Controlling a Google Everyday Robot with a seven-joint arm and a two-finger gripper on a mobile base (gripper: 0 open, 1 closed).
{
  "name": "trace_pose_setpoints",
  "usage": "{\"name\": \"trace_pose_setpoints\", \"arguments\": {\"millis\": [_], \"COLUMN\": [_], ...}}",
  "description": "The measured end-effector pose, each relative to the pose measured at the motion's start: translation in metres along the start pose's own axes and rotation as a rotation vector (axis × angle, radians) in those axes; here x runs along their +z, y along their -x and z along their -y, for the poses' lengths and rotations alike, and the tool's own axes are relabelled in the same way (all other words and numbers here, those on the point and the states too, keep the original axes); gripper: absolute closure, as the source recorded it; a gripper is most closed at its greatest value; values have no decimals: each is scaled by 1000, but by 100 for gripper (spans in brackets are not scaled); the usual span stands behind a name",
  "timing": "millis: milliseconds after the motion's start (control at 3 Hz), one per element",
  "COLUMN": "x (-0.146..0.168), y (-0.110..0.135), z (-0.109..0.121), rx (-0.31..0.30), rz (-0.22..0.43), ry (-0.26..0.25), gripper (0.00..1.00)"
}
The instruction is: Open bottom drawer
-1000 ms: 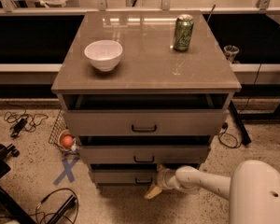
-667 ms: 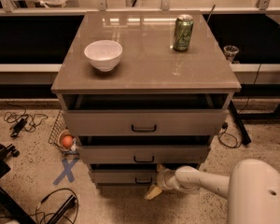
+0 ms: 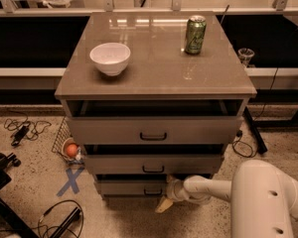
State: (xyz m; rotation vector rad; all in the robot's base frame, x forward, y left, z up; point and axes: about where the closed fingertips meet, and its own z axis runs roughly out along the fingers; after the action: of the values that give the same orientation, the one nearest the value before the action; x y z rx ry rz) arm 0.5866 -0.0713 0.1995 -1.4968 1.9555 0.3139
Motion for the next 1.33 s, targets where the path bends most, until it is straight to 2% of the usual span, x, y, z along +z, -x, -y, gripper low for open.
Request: {"name": "trace_pose_setpoints", "arguments": {"millis": [333,667,1333], "x": [14,18,7], "y": [4,3,1], "z": [-11,-20,-25], "rx": [-12,10,26], "rz": [-16,-30,-37], "ry": [45,65,61], "gripper": [26,57,100]}}
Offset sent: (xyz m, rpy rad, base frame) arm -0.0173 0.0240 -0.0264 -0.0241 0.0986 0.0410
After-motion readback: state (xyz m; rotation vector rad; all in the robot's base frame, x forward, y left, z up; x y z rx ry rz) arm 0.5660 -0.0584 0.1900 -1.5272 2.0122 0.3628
